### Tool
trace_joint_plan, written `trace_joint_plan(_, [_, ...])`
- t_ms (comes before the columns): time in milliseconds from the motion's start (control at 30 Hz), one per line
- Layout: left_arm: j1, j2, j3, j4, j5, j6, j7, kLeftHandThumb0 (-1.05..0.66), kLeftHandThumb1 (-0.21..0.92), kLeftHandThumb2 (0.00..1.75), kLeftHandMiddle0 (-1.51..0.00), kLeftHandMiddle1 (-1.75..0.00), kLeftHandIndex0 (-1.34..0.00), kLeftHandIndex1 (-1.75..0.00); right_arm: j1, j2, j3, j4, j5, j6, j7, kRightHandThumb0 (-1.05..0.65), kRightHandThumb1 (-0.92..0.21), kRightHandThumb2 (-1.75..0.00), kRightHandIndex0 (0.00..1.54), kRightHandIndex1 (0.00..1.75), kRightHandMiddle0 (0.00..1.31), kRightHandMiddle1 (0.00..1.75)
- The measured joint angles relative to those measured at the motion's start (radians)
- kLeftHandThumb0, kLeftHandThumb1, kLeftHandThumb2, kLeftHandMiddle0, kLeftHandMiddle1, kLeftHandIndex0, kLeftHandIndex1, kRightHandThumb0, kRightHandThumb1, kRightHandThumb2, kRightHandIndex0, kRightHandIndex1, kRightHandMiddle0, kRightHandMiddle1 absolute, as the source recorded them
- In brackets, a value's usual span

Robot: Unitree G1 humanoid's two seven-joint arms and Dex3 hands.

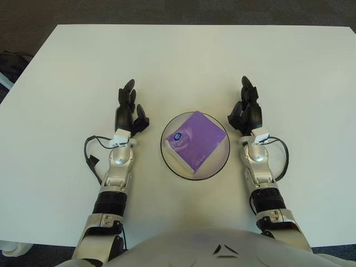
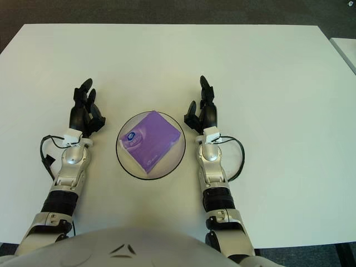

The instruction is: Put the tissue paper into the plate.

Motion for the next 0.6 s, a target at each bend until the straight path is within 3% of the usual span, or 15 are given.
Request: trace_joint_plan(600, [0.001, 0.0, 0.0, 0.0, 0.0, 0.006, -0.002, -0.79, 0.92, 0.97, -0.32, 0.0, 0.0, -0.55, 0.029, 0.004, 0.008, -0.025, -0.007, 0.002, -0.036, -0.62, -0.92, -0.85, 0.24, 0.02, 0.0, 0.53])
